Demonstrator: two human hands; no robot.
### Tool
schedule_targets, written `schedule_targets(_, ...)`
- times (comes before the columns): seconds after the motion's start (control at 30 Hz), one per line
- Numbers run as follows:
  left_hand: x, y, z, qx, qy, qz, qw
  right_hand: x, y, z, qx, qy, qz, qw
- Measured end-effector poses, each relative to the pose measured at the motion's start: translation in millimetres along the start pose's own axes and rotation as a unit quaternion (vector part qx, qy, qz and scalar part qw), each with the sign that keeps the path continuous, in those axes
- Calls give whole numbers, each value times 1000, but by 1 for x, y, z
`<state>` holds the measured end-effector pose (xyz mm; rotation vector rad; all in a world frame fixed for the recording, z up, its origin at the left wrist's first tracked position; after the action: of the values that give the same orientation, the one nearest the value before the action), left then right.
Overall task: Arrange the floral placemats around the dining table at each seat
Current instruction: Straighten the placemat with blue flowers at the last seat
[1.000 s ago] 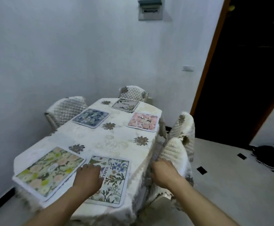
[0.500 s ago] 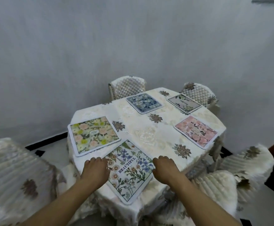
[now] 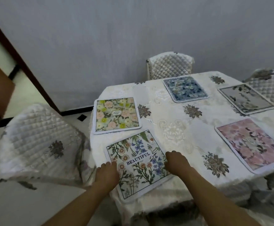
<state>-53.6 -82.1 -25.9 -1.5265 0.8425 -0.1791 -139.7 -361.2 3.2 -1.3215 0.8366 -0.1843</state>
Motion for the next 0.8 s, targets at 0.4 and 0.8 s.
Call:
schedule_targets(0.4, -2, 41, -25, -410, -332, -138, 838, 75, 47, -25, 239, 53, 92, 965)
schedule_targets(0.8, -15, 10, -34, -373, -264, -176, 872, 54, 9, -45, 222, 1, -1, 975)
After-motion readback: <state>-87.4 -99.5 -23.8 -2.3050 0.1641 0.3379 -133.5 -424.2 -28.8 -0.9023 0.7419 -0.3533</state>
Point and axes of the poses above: each hand's wrist, its own x-axis towards the middle knuckle, its own y-axis out of the palm, z = x × y, the point moved 3 cm from there along x, towards the middle knuckle, and after that the axes turned 15 degrees about y, right-handed, at the moved point
